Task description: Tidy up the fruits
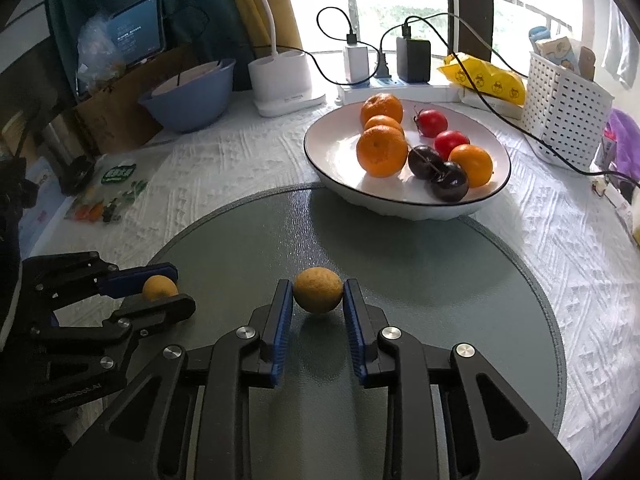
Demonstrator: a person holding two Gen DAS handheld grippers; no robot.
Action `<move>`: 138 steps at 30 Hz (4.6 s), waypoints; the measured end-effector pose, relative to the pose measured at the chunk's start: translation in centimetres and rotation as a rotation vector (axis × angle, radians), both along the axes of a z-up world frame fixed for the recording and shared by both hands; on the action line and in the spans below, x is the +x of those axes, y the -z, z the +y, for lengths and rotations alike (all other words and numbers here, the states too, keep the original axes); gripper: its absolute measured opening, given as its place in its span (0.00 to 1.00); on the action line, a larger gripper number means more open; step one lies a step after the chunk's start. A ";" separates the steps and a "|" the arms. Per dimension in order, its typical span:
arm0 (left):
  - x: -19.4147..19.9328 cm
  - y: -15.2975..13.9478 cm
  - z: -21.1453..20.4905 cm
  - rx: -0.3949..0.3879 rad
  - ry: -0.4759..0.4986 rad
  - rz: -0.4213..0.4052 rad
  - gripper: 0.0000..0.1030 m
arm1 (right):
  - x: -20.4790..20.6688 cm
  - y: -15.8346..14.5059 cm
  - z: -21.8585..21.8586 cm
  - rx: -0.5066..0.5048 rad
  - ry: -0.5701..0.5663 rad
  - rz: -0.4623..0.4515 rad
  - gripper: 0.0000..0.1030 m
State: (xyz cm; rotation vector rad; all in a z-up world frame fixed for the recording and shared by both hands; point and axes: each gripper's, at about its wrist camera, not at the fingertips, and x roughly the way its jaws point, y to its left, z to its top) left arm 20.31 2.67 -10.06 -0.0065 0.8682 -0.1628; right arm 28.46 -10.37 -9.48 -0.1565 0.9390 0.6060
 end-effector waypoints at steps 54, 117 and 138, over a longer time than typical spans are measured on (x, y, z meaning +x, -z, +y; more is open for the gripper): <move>10.6 -5.3 -2.8 -0.005 0.082 -0.159 0.26 | 6.8 -4.0 -4.6 0.091 0.091 -0.084 0.27; 8.9 -0.5 6.1 0.046 -0.142 -0.019 0.25 | 4.9 -3.1 -2.7 0.069 0.076 -0.043 0.44; 12.6 -4.0 -2.4 -0.035 0.046 -0.085 0.26 | 5.8 -3.7 -6.1 0.122 0.139 -0.056 0.44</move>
